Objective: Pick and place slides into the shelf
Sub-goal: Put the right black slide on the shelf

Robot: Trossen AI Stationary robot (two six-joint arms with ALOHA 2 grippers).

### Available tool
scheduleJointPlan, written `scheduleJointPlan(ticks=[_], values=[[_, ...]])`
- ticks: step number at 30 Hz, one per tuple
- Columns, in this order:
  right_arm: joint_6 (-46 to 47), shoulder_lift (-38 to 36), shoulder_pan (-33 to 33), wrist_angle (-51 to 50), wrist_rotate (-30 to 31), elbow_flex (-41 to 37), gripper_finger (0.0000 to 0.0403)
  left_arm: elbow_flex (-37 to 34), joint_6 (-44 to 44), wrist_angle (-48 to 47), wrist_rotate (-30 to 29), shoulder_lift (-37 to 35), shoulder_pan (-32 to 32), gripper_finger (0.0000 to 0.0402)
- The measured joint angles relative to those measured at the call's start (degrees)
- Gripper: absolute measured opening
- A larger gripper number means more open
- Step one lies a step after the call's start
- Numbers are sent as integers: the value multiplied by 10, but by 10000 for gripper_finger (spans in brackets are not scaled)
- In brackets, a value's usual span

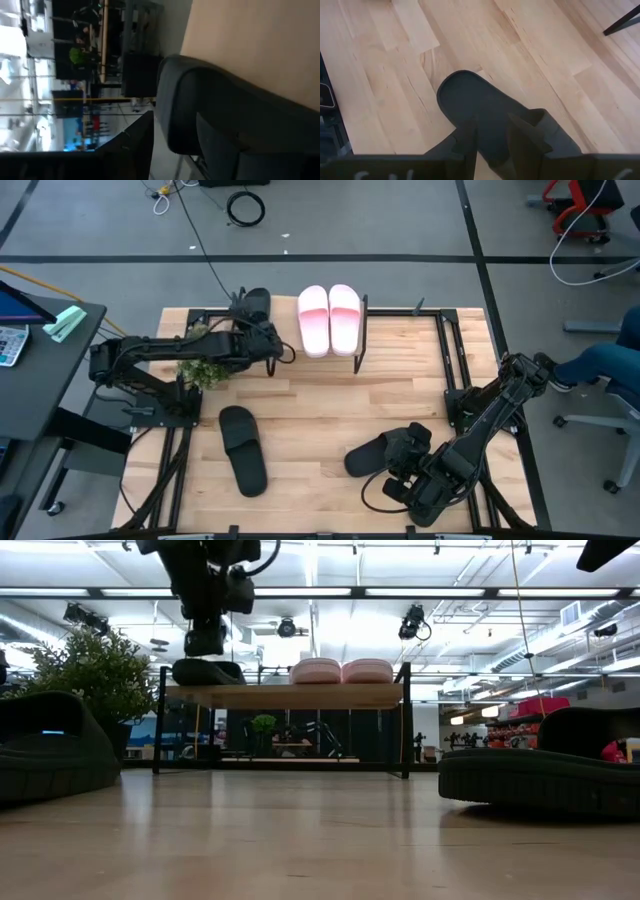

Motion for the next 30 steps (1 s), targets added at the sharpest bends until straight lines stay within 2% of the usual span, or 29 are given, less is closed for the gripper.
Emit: scheduleJointPlan(ticks=[4,8,10,14,19,21,26,28,30], values=[[18,0,0,1,0,0,107,23,-20,-58,-41,0,-26,154],[43,0,4,12,-1,0,107,77,-107,-131,-42,0,-67,147],[45,0,8,26,-25,0,107,118,-160,-165,-42,0,-95,142],[66,0,25,53,-172,0,107,200,-253,-201,-30,0,-160,134],[187,6,63,61,-217,0,101,293,-315,-201,52,0,-233,123],[224,19,75,62,-272,0,96,318,-326,-201,94,0,-255,120],[346,51,106,58,-486,0,83,343,-327,-201,220,0,-294,114],[375,65,118,45,-538,0,80,338,-330,-201,234,0,-309,113],[385,73,128,26,-552,0,78,329,-339,-202,235,0,-322,112]])
